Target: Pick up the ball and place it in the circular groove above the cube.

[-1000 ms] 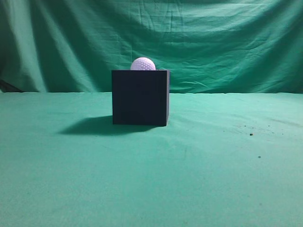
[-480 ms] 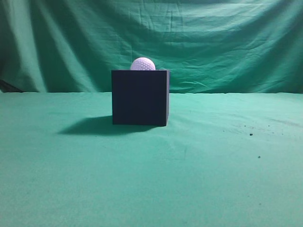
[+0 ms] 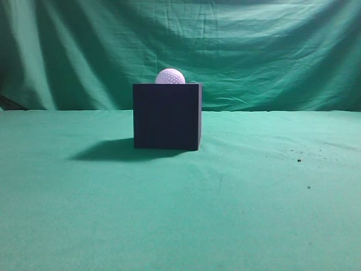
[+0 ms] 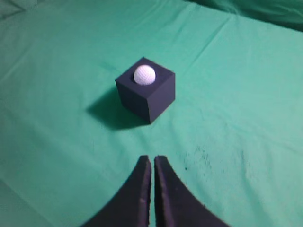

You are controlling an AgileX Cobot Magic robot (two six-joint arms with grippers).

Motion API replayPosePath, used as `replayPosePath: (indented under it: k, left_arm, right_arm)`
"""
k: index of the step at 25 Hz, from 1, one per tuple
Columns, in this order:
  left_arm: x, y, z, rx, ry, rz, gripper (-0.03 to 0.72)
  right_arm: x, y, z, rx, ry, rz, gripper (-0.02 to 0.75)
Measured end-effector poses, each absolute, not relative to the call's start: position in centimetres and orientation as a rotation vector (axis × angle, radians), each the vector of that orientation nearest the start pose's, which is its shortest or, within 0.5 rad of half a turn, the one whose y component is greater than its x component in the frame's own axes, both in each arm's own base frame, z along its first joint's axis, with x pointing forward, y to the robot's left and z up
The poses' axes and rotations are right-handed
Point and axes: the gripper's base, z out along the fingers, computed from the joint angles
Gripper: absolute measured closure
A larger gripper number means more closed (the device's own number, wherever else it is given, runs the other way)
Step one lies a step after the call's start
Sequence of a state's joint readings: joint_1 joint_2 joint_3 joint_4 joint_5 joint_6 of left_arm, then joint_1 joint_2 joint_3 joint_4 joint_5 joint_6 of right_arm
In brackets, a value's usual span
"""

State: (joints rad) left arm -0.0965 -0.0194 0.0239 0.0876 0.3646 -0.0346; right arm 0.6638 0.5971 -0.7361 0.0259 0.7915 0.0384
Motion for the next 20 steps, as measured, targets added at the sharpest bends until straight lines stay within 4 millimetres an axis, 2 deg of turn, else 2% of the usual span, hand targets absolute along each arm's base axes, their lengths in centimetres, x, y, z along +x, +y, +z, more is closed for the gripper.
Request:
replayPosePath:
  k: [8,11,13,20]
  left_arm:
    - [5.2,-0.2,17.3,0.111,1.848,-0.005,0.688]
    - [5.2,-0.2,17.3,0.111,1.848,-0.005,0.688]
    - [5.2,-0.2,17.3,0.111,1.848,-0.005,0.688]
    - [5.2,-0.2,17.3,0.111,1.848,-0.005,0.688]
  right_arm:
    - [8.0,6.1,33.9,-0.68,2.086,0.372,0.738]
    - [7.7,5.2,32.9,-0.614,2.058,0.345,0.738]
    - [7.6,4.4,31.8,-0.54,2.017,0.315,0.738]
    - [6.8,1.9,25.3,-0.268,1.825,0.181,0.738]
